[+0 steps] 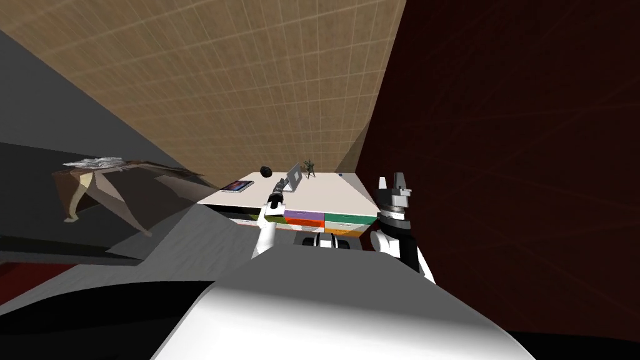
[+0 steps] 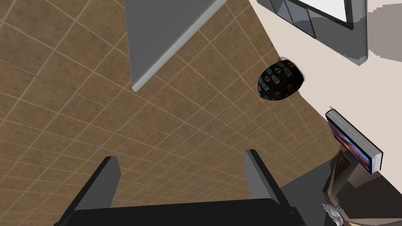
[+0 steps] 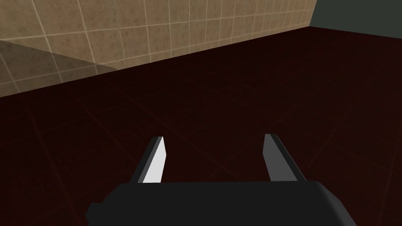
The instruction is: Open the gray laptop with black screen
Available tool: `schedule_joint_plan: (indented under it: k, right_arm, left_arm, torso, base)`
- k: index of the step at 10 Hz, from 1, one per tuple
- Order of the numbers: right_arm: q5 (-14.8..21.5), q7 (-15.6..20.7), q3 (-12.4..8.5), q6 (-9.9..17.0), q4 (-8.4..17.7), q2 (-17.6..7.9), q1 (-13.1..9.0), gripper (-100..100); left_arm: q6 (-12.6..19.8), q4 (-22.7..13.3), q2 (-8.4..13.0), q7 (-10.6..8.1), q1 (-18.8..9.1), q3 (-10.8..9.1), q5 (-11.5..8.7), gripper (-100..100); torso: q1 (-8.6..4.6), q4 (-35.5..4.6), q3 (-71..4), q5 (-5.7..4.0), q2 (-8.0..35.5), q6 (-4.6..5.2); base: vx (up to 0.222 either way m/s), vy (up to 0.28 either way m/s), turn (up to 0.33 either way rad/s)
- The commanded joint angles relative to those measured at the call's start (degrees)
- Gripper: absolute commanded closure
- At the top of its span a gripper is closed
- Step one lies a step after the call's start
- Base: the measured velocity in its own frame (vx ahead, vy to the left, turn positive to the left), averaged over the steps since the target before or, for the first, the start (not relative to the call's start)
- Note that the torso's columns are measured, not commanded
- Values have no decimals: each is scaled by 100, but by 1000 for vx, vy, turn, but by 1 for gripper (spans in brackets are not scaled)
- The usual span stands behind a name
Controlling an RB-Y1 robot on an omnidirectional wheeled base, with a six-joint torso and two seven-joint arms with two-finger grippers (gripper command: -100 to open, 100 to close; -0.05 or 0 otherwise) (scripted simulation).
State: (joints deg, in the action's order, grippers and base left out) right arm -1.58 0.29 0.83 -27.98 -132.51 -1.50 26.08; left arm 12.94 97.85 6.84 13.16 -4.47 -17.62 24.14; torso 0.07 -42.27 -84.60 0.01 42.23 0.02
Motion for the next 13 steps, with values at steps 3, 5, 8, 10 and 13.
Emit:
schedule_joint_plan:
  k: [3,5,8,10,13]
  right_arm:
    - [0,0,0,0,0,0,1,0]
    - [0,0,0,0,0,1,2,0]
    - [0,0,1,0,0,1,0,0]
    - [0,0,-1,0,0,0,0,0]
    - [0,0,-1,0,0,0,0,0]
  left_arm:
    - [167,-450,10,331,-475,-51,249,-100]
    - [224,-525,41,311,-609,-93,239,-100]
    - [337,-524,-55,157,-686,-80,60,100]
    - [508,-578,-130,8,-809,-95,-119,100]
    - [764,-660,-244,-216,-994,-116,-389,100]
  torso:
    - [-12,3,-5,-3,-7,-1]
    - [-19,-2,7,-4,15,-6]
    - [-6,7,12,6,18,-16]
    - [59,11,2,30,2,-22]
    - [39,31,-9,31,-16,-34]
  base:
    - [108,83,-199]
    - [74,53,-38]
    - [18,39,-11]
    - [-34,131,10]
    - [-35,115,26]
